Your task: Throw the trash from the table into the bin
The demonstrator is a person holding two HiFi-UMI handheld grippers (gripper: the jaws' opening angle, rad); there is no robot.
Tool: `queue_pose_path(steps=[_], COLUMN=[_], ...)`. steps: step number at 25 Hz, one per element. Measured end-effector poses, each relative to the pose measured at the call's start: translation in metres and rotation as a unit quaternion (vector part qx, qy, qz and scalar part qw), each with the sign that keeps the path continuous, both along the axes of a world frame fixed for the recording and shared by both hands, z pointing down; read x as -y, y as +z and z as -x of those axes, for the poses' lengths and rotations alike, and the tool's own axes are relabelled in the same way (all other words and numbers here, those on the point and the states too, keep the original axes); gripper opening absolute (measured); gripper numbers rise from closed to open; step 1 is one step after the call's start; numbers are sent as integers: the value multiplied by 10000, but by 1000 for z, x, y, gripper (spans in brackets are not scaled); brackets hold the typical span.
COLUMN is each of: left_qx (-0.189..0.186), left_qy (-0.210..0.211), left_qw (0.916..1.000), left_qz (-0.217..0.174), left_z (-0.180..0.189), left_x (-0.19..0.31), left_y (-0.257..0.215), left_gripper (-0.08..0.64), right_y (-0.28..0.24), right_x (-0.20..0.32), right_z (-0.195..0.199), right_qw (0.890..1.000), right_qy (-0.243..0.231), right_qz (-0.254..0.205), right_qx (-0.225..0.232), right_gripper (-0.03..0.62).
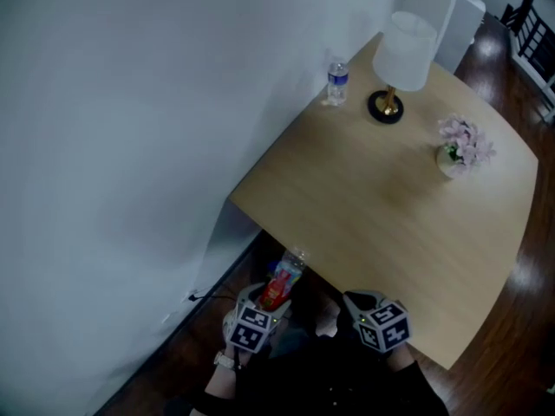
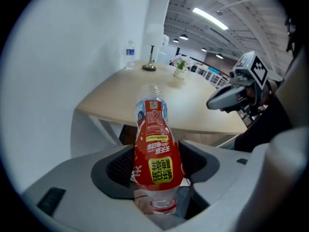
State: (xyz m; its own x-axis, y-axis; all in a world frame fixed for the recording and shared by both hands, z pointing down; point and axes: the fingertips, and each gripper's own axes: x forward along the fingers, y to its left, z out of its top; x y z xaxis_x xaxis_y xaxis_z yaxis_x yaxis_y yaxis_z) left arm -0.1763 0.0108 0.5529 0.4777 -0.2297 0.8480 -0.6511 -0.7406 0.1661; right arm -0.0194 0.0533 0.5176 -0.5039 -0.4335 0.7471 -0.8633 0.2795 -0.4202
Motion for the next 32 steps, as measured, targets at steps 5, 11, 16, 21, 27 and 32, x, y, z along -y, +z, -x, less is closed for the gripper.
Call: queue_pose_path(steps=[5, 11, 16, 21, 27, 32], left_qx=[339, 655, 1168, 1604, 804, 842], left_qy=[-916, -1389, -1584, -1560, -2038, -2079], left_qw=[9931, 9767, 9585, 9474, 9423, 9397], left_qz=[649, 1503, 2063, 2289, 2531, 2581], left_z=[76, 115, 144, 160, 135, 140], left_x=[-15, -33, -42, -41, -28, -27], left_y=[81, 214, 319, 388, 417, 413], left_gripper=[301, 308, 311, 313, 341, 482], right_y=[9, 38, 73, 101, 120, 123], right_x=[1, -22, -42, -52, -49, -52], right_z=[37, 73, 95, 101, 100, 104], right_qw=[9986, 9927, 9858, 9810, 9802, 9805], right_qy=[-468, -931, -1120, -1126, -986, -1044], right_qz=[227, 747, 1244, 1575, 1711, 1664], right_qx=[-76, -161, -133, -136, -111, -96], right_gripper=[5, 5, 5, 5, 5, 5])
